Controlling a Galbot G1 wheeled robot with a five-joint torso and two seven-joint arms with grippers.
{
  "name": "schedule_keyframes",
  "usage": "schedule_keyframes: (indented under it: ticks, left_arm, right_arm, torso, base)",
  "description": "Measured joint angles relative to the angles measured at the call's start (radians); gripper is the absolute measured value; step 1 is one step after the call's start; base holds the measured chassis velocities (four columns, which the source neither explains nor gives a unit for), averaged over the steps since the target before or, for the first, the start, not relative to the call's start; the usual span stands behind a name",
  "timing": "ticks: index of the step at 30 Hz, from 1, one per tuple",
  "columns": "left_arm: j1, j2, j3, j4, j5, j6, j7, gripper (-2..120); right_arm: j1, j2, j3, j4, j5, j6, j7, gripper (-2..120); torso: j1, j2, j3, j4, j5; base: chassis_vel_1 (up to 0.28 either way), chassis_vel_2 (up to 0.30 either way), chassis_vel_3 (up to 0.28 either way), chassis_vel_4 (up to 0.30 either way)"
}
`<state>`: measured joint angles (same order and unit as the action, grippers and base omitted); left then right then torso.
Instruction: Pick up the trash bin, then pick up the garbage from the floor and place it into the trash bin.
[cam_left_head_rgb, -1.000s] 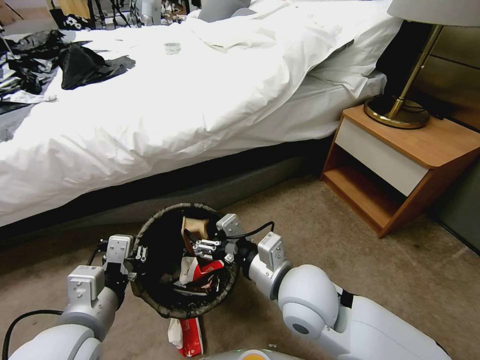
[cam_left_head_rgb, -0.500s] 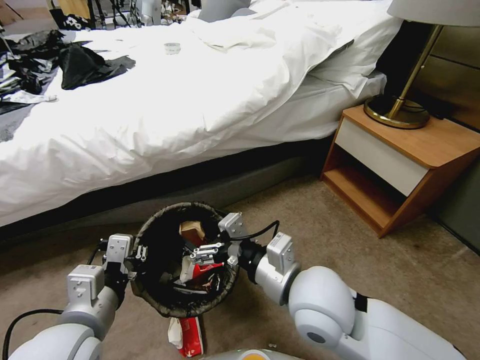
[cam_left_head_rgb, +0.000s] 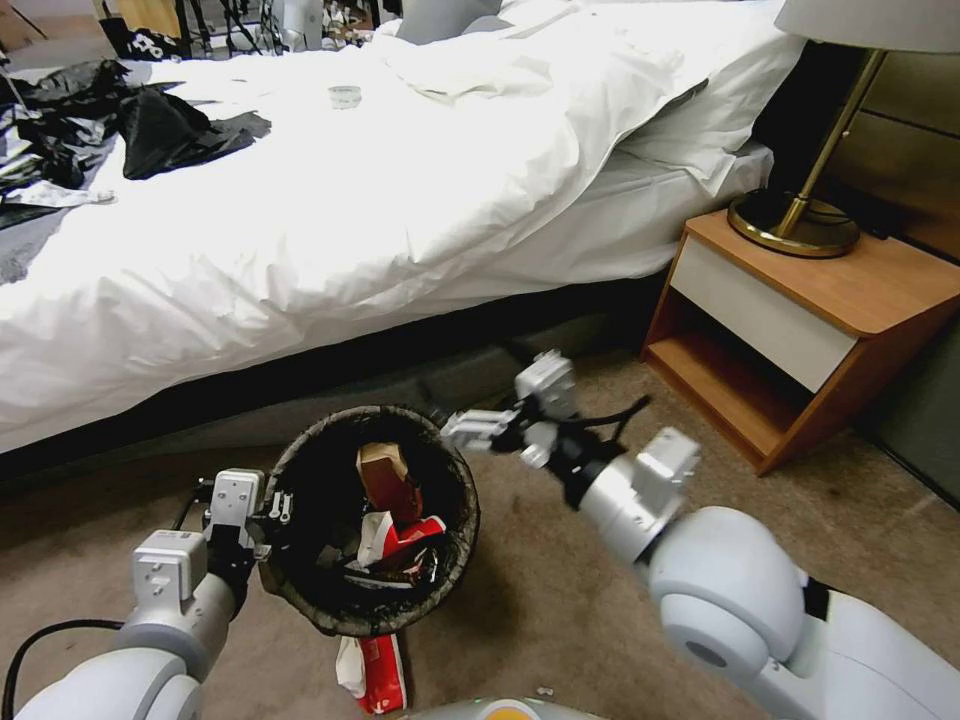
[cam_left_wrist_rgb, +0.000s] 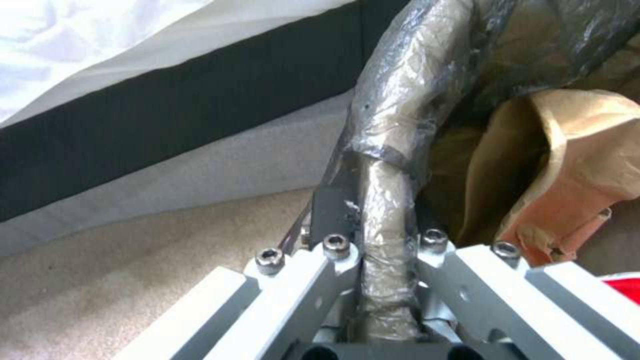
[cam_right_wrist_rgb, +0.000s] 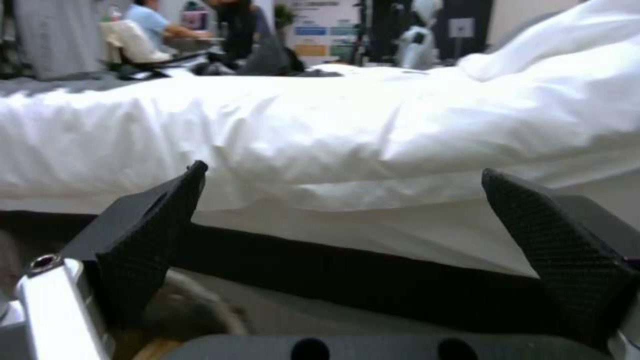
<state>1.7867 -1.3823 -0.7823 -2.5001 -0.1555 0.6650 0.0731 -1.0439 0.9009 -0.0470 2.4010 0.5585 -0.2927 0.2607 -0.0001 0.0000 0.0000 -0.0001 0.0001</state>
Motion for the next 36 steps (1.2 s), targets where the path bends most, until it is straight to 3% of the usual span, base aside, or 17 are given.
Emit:
schedule_keyframes:
  ticks: [11, 18, 22, 25, 29, 36]
  left_arm:
    - [0.000, -0.004, 0.000, 0.000, -0.006, -0.001, -0.004, 1]
    - [-0.003, 0.003, -0.004, 0.000, -0.020, -0.001, -0.009, 1]
    - [-0.003, 0.001, -0.005, 0.000, -0.022, 0.003, -0.012, 1]
    - [-0.002, -0.012, -0.005, 0.000, -0.022, 0.011, -0.012, 1]
    - [-0.001, -0.029, -0.011, 0.000, -0.020, 0.017, -0.012, 1]
    - [-0.005, -0.042, -0.008, 0.000, -0.019, 0.027, -0.013, 1]
  right_arm:
    - [-0.237, 0.037, 0.266, -0.015, -0.144, 0.051, -0.021, 100]
    - [-0.455, 0.145, 0.441, -0.030, -0.299, 0.122, -0.062, 100]
    - [-0.533, 0.202, 0.476, -0.034, -0.351, 0.161, -0.087, 100]
    - [-0.668, 0.318, 0.514, -0.037, -0.406, 0.233, -0.113, 100]
    - [-0.714, 0.360, 0.522, -0.043, -0.431, 0.276, -0.137, 100]
    - [-0.715, 0.367, 0.530, -0.040, -0.432, 0.290, -0.139, 100]
  torso:
    - [0.000, 0.000, 0.000, 0.0002, 0.0000]
    - [0.000, 0.000, 0.000, 0.0004, -0.0001]
    - [0.000, 0.000, 0.000, -0.0001, -0.0001]
    - [0.000, 0.000, 0.000, 0.0000, -0.0003]
    - [0.000, 0.000, 0.000, 0.0000, -0.0003]
    - [0.000, 0.000, 0.000, 0.0002, -0.0002]
  base:
    - [0.000, 0.000, 0.000, 0.000]
    - [0.000, 0.000, 0.000, 0.000]
    - [0.000, 0.000, 0.000, 0.000]
    - [0.000, 0.000, 0.000, 0.000]
    - [0.000, 0.000, 0.000, 0.000]
    - [0.000, 0.000, 0.000, 0.000]
